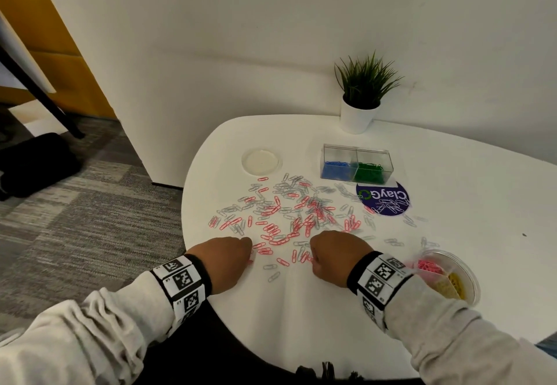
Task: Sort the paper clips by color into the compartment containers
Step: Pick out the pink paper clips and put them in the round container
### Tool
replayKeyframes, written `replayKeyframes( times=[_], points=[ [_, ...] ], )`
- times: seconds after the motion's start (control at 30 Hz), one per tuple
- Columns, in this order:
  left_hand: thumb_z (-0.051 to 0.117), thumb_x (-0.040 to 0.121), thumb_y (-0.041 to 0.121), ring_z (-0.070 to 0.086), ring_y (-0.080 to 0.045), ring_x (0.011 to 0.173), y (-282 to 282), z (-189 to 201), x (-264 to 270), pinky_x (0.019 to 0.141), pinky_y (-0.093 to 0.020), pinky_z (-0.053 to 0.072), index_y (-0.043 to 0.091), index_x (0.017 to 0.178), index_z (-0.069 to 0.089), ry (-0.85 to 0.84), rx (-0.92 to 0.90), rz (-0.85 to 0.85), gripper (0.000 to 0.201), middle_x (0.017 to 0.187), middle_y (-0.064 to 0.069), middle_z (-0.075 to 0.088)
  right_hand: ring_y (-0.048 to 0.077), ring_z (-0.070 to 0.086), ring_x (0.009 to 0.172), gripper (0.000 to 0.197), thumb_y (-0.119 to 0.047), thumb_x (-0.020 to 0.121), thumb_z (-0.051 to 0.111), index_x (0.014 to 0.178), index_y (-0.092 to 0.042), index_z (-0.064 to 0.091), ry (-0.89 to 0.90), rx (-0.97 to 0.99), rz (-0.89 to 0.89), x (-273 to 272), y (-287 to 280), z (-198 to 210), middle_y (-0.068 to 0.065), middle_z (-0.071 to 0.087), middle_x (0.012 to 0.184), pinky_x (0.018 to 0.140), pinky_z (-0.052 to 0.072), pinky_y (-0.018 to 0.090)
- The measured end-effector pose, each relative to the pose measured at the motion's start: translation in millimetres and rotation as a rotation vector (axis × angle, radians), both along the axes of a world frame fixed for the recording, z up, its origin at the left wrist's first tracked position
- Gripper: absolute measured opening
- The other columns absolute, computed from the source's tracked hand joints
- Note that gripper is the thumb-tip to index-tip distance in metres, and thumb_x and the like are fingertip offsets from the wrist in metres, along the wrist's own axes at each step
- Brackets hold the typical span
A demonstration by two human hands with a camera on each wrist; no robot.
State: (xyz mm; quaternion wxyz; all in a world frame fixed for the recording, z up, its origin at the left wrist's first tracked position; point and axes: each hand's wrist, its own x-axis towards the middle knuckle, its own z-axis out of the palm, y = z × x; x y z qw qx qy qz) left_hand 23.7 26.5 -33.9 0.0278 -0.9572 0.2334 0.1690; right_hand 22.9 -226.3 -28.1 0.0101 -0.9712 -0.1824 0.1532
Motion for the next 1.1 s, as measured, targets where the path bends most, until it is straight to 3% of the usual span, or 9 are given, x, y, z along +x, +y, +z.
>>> replayKeyframes(
  times=[0.17, 0.37, 0.6, 0.67, 0.8, 0.93, 0.97, 1.03, 1.1],
  points=[
    [0.033, 0.103, 0.037, 0.048, -0.015, 0.075, -0.3, -8.4, 0.5, 0.07, -0.027, 0.038, 0.016, 0.115, 0.046, 0.009, 0.026, 0.02, 0.028, 0.078, 0.011, 0.041, 0.028, 0.061, 0.093, 0.019, -0.021, 0.094, 0.046, 0.104, -0.011, 0.058, -0.032, -0.017, 0.019, -7.0, 1.5, 12.4, 0.008, 0.061, 0.106, 0.069, 0.036, 0.029],
    [0.035, 0.1, 0.037, 0.06, -0.015, 0.088, -6.8, -5.3, 1.4, 0.079, -0.027, 0.047, 0.021, 0.109, 0.046, 0.033, 0.016, 0.053, 0.021, 0.097, 0.006, 0.061, 0.019, 0.056, 0.083, 0.006, -0.024, 0.09, 0.051, 0.089, -0.019, 0.054, -0.074, 0.156, -0.098, -17.4, -61.7, 87.7, -0.002, 0.058, 0.092, 0.073, 0.049, 0.035],
    [0.043, 0.096, 0.036, 0.051, -0.004, 0.072, -4.9, 18.7, 13.3, 0.062, -0.016, 0.037, 0.028, 0.094, 0.051, -0.029, -0.103, 0.012, 0.012, 0.081, 0.012, 0.056, 0.012, 0.049, 0.077, 0.009, -0.025, 0.091, 0.052, 0.083, -0.025, 0.049, -0.005, -0.137, -0.246, -39.1, -158.1, 95.0, -0.006, 0.05, 0.094, 0.061, 0.034, 0.021],
    [0.044, 0.095, 0.035, 0.051, -0.003, 0.067, -8.8, 27.2, 16.4, 0.061, -0.017, 0.038, 0.031, 0.084, 0.049, -0.051, -0.141, 0.01, 0.012, 0.075, 0.011, 0.056, 0.01, 0.049, 0.081, 0.003, -0.027, 0.092, 0.053, 0.09, -0.027, 0.054, 0.027, -0.124, -0.222, -42.7, -162.8, 83.3, -0.011, 0.05, 0.095, 0.066, 0.035, 0.02],
    [0.05, 0.094, 0.03, 0.048, -0.003, 0.065, -27.1, 47.4, 19.4, 0.059, -0.016, 0.035, 0.032, 0.075, 0.046, -0.024, -0.253, 0.001, 0.019, 0.072, 0.011, 0.055, 0.007, 0.05, 0.091, 0.019, -0.022, 0.092, 0.055, 0.105, -0.033, 0.063, 0.064, -0.057, -0.219, -44.7, -164.1, 88.8, -0.017, 0.054, 0.097, 0.076, 0.04, 0.022],
    [0.053, 0.095, 0.03, 0.049, 0.0, 0.067, -46.1, 65.3, 14.8, 0.062, -0.015, 0.038, 0.03, 0.079, 0.053, 0.016, -0.341, -0.028, 0.016, 0.075, 0.012, 0.057, 0.006, 0.054, 0.107, 0.026, -0.032, 0.091, 0.06, 0.116, -0.037, 0.062, 0.012, 0.014, -0.284, -47.2, -175.8, 104.6, -0.017, 0.059, 0.122, 0.093, 0.046, 0.025],
    [0.054, 0.094, 0.029, 0.05, 0.0, 0.068, -50.5, 68.5, 12.3, 0.062, -0.014, 0.04, 0.029, 0.08, 0.055, 0.025, -0.359, -0.031, 0.014, 0.075, 0.012, 0.058, 0.007, 0.052, 0.112, 0.037, -0.046, 0.086, 0.065, 0.122, -0.039, 0.056, 0.028, 0.034, -0.308, -50.7, -177.6, 104.4, -0.018, 0.055, 0.127, 0.096, 0.045, 0.027],
    [0.054, 0.093, 0.029, 0.053, -0.004, 0.069, -57.8, 73.5, 7.4, 0.061, -0.016, 0.044, 0.028, 0.081, 0.057, 0.055, -0.408, -0.025, 0.012, 0.076, 0.012, 0.06, 0.011, 0.046, 0.126, 0.092, -0.07, 0.063, 0.074, 0.142, -0.042, 0.036, 0.136, 0.053, -0.374, -59.8, -178.3, 96.0, -0.017, 0.042, 0.139, 0.104, 0.042, 0.034],
    [0.053, 0.092, 0.029, 0.056, -0.006, 0.069, -61.2, 75.9, 2.3, 0.059, -0.018, 0.046, 0.028, 0.08, 0.057, 0.084, -0.453, -0.014, 0.012, 0.077, 0.013, 0.061, 0.015, 0.041, 0.134, 0.126, -0.069, 0.048, 0.082, 0.151, -0.039, 0.017, 0.254, 0.025, -0.403, -68.6, -174.1, 82.5, -0.012, 0.031, 0.149, 0.108, 0.041, 0.038]
  ],
)
